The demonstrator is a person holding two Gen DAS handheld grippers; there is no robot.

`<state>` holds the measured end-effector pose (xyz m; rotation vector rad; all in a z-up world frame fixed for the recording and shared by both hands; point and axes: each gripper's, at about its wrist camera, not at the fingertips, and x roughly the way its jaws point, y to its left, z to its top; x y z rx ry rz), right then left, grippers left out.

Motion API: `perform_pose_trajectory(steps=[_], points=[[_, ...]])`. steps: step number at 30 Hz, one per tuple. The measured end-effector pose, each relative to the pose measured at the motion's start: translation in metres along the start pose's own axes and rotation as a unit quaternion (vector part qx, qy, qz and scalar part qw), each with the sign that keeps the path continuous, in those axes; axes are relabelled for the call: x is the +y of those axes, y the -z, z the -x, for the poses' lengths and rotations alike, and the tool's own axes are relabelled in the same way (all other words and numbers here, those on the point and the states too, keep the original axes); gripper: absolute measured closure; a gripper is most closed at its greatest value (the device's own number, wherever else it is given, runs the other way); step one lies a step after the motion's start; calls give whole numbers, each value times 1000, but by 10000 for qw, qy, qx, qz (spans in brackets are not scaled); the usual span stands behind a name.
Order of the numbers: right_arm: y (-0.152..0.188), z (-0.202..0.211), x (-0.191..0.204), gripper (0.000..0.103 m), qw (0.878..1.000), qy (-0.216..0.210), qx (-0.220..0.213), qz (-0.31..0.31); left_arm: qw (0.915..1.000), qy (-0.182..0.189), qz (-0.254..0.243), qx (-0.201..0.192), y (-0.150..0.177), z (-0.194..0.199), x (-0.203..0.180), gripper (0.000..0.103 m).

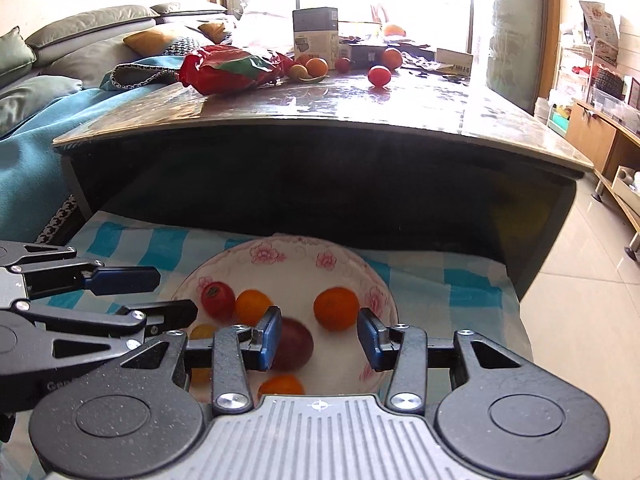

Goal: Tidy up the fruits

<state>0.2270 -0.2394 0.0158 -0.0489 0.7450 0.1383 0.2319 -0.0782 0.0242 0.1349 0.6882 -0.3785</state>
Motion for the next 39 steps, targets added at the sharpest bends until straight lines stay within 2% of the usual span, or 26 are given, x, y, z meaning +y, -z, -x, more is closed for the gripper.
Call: perform_pose_trajectory(steps=[11, 30, 32, 39], points=[[23, 37, 6, 66, 9996, 59, 111, -266, 9999, 20, 88, 93, 12, 21, -11, 50], [29, 40, 7, 66, 9995, 73, 108, -303, 9997, -16, 193, 131, 15, 14, -13, 49], [29, 38, 7, 66, 9995, 77, 122, -288, 9997, -50, 203, 159, 15, 13, -13, 42], [31, 41, 8, 66, 9994, 107, 140, -311, 9995, -185, 193, 141, 15, 23, -14, 37]])
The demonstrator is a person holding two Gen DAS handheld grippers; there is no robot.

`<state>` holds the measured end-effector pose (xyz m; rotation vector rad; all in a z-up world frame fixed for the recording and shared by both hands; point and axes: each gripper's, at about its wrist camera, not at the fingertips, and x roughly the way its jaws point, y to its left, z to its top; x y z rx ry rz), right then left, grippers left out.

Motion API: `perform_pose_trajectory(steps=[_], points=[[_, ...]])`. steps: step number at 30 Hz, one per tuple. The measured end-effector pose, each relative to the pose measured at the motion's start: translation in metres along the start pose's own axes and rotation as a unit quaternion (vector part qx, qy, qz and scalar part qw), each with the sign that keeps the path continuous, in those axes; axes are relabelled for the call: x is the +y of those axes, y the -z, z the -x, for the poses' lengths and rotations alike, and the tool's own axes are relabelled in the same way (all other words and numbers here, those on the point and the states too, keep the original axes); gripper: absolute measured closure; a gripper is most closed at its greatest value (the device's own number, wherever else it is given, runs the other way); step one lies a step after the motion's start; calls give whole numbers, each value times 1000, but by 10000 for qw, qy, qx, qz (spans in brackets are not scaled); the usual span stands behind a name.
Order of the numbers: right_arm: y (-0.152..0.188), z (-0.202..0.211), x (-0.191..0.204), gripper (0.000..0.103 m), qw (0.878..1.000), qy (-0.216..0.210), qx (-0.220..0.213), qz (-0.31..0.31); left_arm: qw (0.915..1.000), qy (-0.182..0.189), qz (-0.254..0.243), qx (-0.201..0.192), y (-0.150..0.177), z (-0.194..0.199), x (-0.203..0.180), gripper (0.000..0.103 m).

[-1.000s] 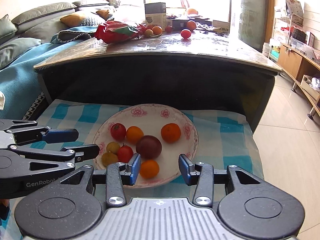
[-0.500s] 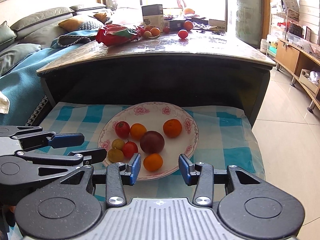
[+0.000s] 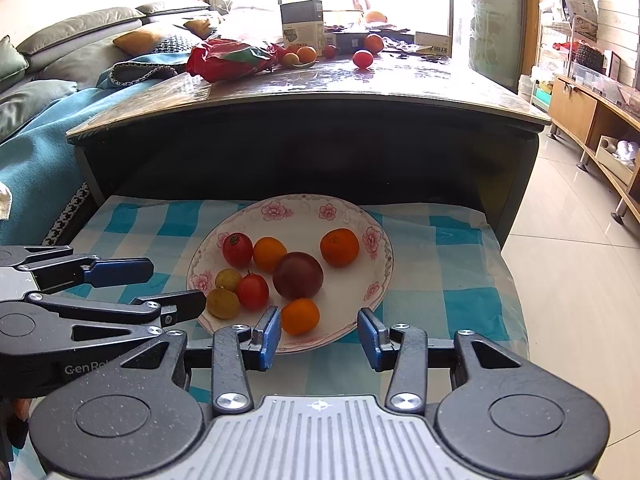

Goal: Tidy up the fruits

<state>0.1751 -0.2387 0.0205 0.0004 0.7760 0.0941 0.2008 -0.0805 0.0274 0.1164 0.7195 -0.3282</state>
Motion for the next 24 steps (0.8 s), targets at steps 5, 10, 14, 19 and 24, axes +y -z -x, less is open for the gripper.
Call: perform_pose_trajectory(steps=[5, 10, 14, 19, 24], points=[[4, 9, 2, 66, 10000, -15, -33, -30, 10000, -14, -16, -36, -1, 8, -4, 34], [8, 15, 1, 66, 10000, 9, -36, -81, 10000, -43, -26, -44, -1, 9, -6, 33], [10, 17, -1, 66, 9999, 33, -38, -108, 10000, -64, -6, -16, -1, 7, -7, 30], [9, 18, -2, 66, 9999, 35, -57, -130, 9999, -124, -2, -24, -1, 7, -8, 26], [10, 18, -2, 66, 9999, 39, -50, -119, 9999, -147, 32, -25, 0, 7, -8, 24]])
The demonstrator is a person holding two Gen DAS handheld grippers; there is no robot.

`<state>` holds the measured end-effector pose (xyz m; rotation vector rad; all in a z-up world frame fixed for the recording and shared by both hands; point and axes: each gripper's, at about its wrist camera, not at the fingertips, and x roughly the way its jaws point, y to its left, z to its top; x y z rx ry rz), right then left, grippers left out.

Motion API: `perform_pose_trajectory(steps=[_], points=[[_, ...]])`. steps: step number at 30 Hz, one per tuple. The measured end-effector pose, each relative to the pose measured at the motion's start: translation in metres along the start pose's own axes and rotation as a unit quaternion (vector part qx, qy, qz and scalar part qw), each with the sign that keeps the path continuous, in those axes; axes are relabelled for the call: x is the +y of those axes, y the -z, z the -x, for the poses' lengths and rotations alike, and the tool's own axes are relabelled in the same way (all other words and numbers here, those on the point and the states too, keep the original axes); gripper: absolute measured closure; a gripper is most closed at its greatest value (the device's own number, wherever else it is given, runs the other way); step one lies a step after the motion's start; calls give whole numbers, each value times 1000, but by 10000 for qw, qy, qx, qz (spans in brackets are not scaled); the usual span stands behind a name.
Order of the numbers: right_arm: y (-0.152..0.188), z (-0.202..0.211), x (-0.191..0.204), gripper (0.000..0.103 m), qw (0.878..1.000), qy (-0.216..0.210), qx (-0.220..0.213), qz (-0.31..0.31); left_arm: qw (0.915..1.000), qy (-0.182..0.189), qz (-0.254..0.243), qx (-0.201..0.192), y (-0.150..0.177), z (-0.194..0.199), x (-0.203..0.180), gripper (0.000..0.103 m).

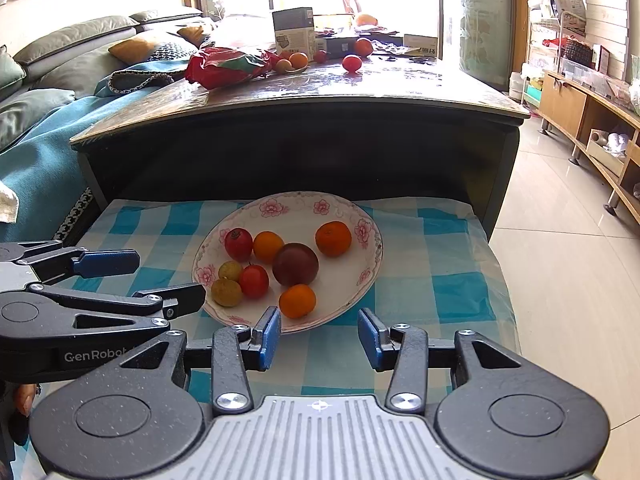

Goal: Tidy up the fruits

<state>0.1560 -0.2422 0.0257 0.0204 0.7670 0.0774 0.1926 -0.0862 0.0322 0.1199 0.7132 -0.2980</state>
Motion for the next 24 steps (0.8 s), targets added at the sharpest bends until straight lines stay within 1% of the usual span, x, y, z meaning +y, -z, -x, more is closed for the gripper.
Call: perform_pose_trajectory(steps=[11, 24], points=[[2, 6, 2, 65, 10000, -3, -30, -39, 10000, -30, 16, -13, 1, 6, -1, 23], [10, 22, 4, 65, 9998, -32, -64, -180, 10000, -39, 34, -55, 4, 22, -5, 23]])
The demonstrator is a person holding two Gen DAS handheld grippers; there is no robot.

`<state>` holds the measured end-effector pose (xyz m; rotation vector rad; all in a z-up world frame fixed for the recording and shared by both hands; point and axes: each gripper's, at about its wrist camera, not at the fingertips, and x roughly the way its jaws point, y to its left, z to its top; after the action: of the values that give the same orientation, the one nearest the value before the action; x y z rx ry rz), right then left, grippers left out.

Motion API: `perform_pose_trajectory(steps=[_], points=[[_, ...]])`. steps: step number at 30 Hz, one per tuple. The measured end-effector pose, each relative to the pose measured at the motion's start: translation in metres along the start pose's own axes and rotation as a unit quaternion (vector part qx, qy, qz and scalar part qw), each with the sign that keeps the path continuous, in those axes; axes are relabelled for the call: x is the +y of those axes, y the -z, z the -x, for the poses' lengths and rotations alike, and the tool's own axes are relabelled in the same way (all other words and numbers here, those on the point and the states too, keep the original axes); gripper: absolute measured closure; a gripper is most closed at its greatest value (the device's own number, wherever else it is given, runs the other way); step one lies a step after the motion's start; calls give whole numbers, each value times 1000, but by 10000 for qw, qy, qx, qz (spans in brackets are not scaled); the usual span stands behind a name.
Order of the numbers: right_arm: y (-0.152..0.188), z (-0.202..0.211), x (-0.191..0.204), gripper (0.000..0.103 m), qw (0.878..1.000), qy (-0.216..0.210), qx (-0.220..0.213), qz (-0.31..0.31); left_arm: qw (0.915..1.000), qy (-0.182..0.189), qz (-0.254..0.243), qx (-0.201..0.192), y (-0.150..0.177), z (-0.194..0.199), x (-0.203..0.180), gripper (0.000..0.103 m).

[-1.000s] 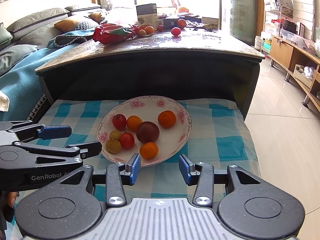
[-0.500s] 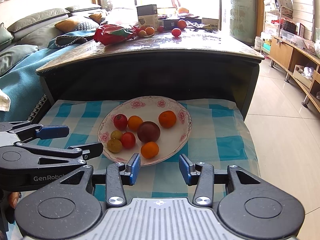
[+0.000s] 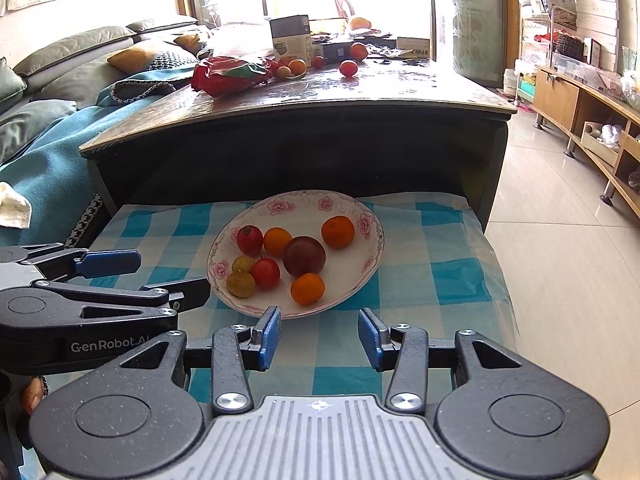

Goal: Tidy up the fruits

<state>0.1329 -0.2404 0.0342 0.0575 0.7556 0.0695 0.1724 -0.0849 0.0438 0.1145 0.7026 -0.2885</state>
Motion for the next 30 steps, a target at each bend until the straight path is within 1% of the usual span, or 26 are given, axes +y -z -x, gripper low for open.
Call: perform_pose_trajectory(steps=[3, 24, 28, 30], points=[[2, 4, 0, 65, 10000, -7, -8, -34, 10000, -4, 0, -9, 0, 1, 0, 23], [22, 38, 8, 63, 9997, -50, -46, -240, 9999, -124, -12, -60, 21, 47, -9, 22], [27, 46, 12, 63, 9996, -61, -59, -267, 9998, -207, 25, -75, 25, 57, -10, 17], [29, 50, 13, 63, 9996, -66, -66, -273, 9998, -195, 70, -82, 27, 62, -9, 17]])
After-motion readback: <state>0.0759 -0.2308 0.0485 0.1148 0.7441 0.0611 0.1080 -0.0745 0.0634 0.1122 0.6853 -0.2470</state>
